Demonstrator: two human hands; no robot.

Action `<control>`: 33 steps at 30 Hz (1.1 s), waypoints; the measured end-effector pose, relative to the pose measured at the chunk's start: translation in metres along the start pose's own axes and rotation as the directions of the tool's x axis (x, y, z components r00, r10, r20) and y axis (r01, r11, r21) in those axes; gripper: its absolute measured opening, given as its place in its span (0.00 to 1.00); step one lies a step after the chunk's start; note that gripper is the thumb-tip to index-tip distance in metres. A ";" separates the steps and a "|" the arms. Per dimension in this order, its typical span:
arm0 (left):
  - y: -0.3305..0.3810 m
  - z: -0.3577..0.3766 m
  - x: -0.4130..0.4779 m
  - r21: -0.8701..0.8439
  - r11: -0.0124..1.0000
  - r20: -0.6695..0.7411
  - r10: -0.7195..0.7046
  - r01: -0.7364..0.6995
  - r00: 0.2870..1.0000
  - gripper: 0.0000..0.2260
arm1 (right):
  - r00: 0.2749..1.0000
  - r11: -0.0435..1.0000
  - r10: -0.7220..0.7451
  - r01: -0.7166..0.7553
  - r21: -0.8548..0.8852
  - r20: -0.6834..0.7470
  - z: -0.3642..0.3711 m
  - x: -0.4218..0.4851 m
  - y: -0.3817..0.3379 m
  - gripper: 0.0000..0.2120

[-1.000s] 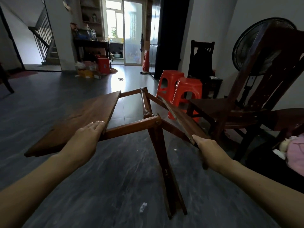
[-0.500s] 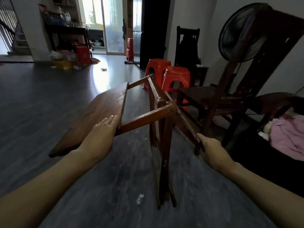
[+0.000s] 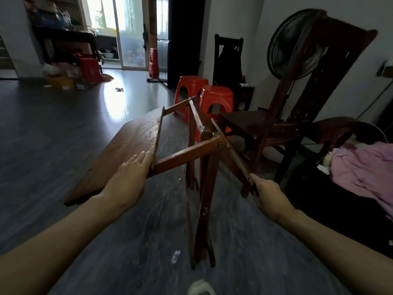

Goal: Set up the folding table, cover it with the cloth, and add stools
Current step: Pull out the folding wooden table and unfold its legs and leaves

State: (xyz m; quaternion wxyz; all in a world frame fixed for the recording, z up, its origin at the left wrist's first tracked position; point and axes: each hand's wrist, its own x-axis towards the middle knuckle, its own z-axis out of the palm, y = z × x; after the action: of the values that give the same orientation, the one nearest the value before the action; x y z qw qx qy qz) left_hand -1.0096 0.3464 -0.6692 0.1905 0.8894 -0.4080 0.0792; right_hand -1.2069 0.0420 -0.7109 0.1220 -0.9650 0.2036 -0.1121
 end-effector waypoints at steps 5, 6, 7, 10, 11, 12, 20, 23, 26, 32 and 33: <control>-0.006 0.010 0.002 -0.007 1.000 -0.021 0.005 -0.005 1.000 0.34 | 1.000 0.998 -0.022 0.021 0.062 0.010 0.004 0.005 -0.005 0.10; -0.009 0.012 0.000 0.004 1.000 -0.015 -0.006 0.006 1.000 0.35 | 0.999 0.998 -0.024 0.023 0.058 0.026 0.008 0.003 -0.005 0.11; -0.013 0.015 -0.002 0.027 1.000 -0.009 -0.014 0.014 1.000 0.35 | 0.999 0.999 -0.031 0.029 0.037 0.033 0.013 0.000 -0.005 0.11; -0.028 0.017 -0.002 0.108 0.994 -0.014 -0.021 0.023 1.000 0.36 | 0.999 0.999 -0.045 0.045 -0.003 0.007 0.024 -0.003 0.000 0.10; -0.031 0.016 0.001 0.133 0.991 -0.022 -0.014 0.016 1.000 0.36 | 0.999 0.999 -0.045 0.045 -0.020 0.004 0.023 -0.001 0.002 0.11; -0.033 0.014 0.004 0.156 0.988 -0.024 -0.003 0.007 1.000 0.36 | 0.999 0.998 -0.046 0.046 -0.033 0.003 0.020 0.001 0.002 0.12; -0.036 0.012 0.009 0.213 0.977 0.011 -0.008 0.005 1.000 0.39 | 0.998 0.997 -0.062 0.063 -0.045 0.020 -0.001 0.000 -0.003 0.11; -0.037 0.010 0.008 0.196 0.980 0.016 -0.012 0.009 1.000 0.40 | 0.998 0.995 -0.063 0.065 -0.077 0.026 -0.006 -0.001 -0.001 0.10; -0.039 0.001 0.005 0.229 0.973 0.016 -0.027 0.023 1.000 0.40 | 0.997 0.991 -0.075 0.077 -0.111 0.020 -0.004 -0.002 -0.002 0.10; -0.048 -0.035 0.006 0.306 0.952 -0.014 -0.006 0.011 1.000 0.41 | 0.994 0.975 -0.109 0.107 -0.197 0.002 -0.006 0.005 -0.011 0.25; -0.050 -0.040 0.006 0.319 0.948 -0.017 -0.001 0.007 1.000 0.41 | 0.992 0.963 -0.124 0.124 -0.238 0.015 -0.008 0.009 -0.013 0.28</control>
State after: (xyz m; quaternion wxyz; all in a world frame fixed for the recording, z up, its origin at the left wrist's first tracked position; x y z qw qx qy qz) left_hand -0.9671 0.3882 -0.6443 0.0477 0.9086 -0.3865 0.1513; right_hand -1.1964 0.0488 -0.6982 -0.0021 -0.9834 0.1549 -0.0941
